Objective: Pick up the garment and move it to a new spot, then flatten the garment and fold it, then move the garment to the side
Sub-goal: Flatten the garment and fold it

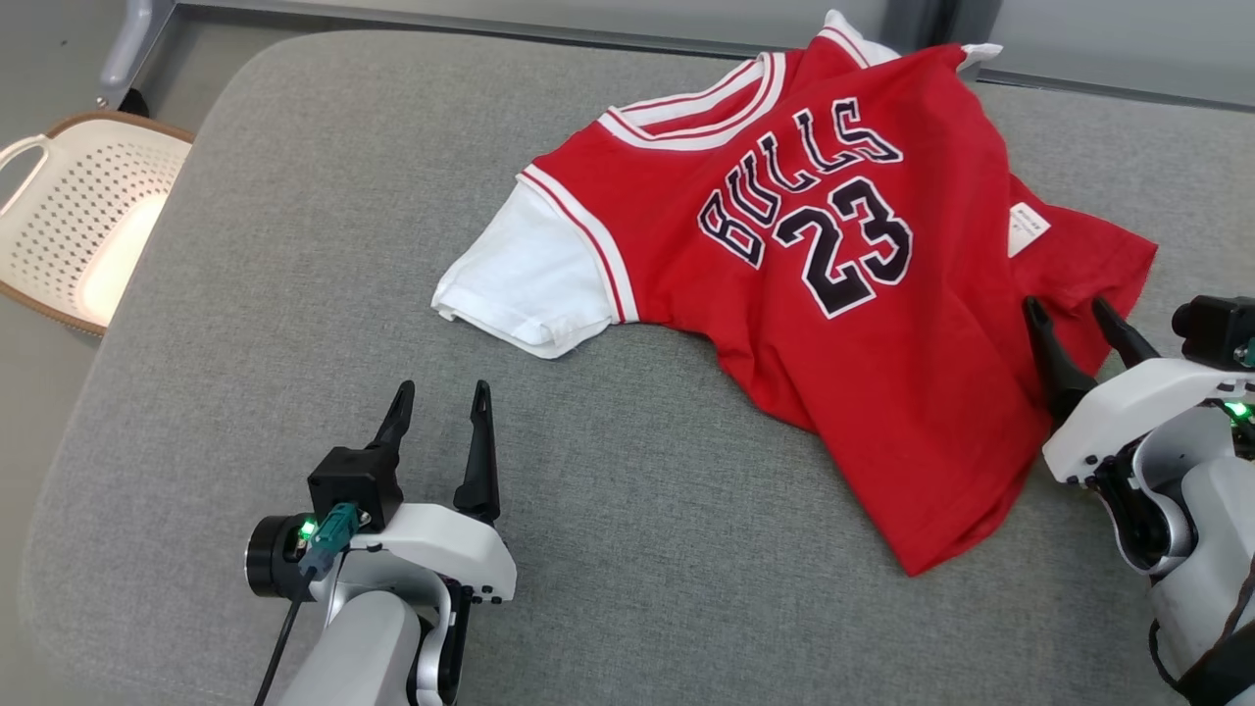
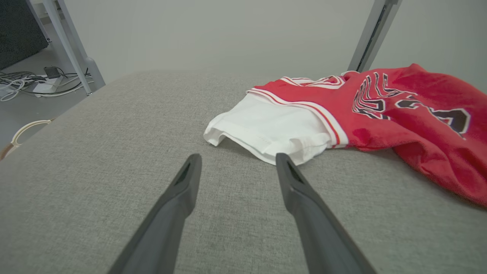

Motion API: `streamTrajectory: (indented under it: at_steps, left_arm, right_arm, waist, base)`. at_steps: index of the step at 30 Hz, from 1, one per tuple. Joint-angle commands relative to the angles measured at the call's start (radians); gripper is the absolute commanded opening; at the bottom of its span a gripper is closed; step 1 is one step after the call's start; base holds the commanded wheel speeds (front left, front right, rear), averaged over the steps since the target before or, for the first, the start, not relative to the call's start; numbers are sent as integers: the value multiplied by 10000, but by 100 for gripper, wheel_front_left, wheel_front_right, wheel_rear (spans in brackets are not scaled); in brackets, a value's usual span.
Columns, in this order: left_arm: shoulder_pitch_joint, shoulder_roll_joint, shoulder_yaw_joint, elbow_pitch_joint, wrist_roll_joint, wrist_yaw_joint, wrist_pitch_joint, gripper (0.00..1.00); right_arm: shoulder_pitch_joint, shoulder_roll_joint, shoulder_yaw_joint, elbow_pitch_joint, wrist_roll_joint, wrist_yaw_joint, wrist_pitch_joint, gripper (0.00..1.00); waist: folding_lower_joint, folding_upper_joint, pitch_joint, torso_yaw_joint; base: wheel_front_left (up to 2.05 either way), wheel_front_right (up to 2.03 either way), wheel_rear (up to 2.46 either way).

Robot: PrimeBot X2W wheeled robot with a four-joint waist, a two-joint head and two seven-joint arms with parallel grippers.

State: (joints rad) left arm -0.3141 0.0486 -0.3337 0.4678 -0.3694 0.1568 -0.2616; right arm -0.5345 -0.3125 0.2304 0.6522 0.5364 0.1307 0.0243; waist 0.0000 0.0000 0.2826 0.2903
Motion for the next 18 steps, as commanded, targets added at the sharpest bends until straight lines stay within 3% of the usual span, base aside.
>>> streamTrajectory:
  at_steps: [1,4,5,6,18]
  left_arm:
    - [-99,40,-7,-17,-32,43,-47,100]
    - [-156,38,-65,-58,-97,93,-45,100]
    - [-171,42,-64,-49,-87,103,-45,100]
    - [-183,40,-58,-37,-72,104,-45,100]
    - [-136,42,1,-5,-22,128,-45,100]
  right_arm:
    - [-117,-88,11,55,66,-1,29,100]
    - [-360,-142,84,376,254,-1,109,100]
    - [-429,-152,123,451,335,-1,111,46]
    - [-482,-158,99,550,437,-1,90,0]
    - [-1179,-617,90,665,593,-1,-838,0]
  waist:
    - [0,0,143,162]
    - [0,0,216,268]
    - [0,0,224,292]
    - [0,0,230,314]
    - [0,0,136,185]
  base:
    - [0,0,0]
    - [0,0,0]
    - [0,0,0]
    - [0,0,0]
    - [0,0,0]
